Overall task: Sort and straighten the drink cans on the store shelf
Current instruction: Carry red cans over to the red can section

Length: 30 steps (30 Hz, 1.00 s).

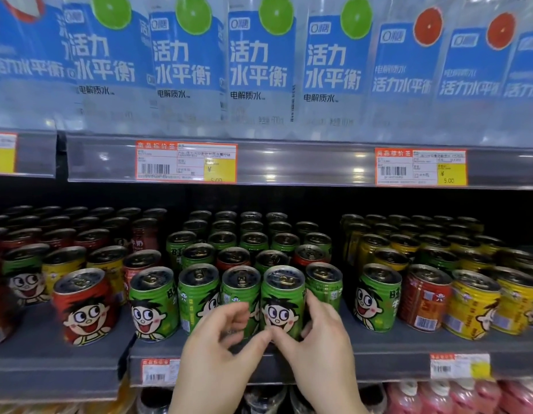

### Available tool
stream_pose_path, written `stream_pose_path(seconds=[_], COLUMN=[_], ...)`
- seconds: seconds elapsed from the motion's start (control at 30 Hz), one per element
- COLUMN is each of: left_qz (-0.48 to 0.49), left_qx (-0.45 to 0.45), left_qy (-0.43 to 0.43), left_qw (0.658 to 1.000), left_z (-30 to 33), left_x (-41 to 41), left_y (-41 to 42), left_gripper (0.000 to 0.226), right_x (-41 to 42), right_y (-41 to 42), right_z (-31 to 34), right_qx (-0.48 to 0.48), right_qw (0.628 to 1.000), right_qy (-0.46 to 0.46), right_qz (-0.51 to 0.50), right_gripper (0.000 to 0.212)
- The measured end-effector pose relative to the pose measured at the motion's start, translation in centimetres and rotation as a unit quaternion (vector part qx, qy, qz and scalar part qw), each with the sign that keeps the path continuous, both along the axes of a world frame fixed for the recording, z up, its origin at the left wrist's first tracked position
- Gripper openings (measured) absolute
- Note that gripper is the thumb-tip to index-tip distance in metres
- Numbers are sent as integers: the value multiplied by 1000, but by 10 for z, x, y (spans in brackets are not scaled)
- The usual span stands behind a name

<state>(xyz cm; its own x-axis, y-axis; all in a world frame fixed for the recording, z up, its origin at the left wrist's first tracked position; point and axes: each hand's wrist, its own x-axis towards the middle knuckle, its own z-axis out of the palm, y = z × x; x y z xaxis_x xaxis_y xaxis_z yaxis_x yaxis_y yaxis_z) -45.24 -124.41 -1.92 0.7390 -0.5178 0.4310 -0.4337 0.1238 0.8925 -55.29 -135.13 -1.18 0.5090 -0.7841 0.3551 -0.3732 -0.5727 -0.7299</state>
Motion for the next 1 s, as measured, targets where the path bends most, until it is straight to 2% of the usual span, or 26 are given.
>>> stream_pose_path(seconds=[0.13,0.23,0.37,0.43,0.57,0.6,0.7,0.8,0.87,0.93,1.0], left_qz=[-5,-13,-23,-26,-44,-46,-46,-38,-42,-44,-44], left_qx=[-2,-2,-2,-10,-9,-5,1,-7,-11,-18,-22], left_qy=[11,1,-2,6,9,7,6,3,7,12,26], left_qw=[1000,1000,1000,1000,999,999,999,999,999,999,998], left_z=[-7,-7,-8,-8,-4,-3,-2,-3,-1,0,2], left_x=[7,7,4,1,-7,-9,-12,-12,-14,-16,-17], left_y=[2,2,-3,-7,-16,-18,-19,-20,-21,-23,-26], left_gripper=[40,38,50,41,31,33,35,46,47,46,43], right_x=[4,0,-25,-34,-28,-24,-27,-45,-56,-63,-62], right_y=[2,4,-4,-15,-38,-42,-46,-45,-49,-53,-57], right_z=[-4,-3,12,19,22,22,19,24,35,48,59], right_qx=[2,14,-42,-52,33,38,14,31,33,10,-29], right_qw=[1000,1000,998,996,996,995,997,996,990,988,995], right_qy=[1,6,-14,-20,62,75,64,81,126,151,97], right_qz=[-19,-20,-44,-76,-59,-54,-39,19,50,40,4], right_gripper=[91,82,65,74,104,103,74,59,54,60,53])
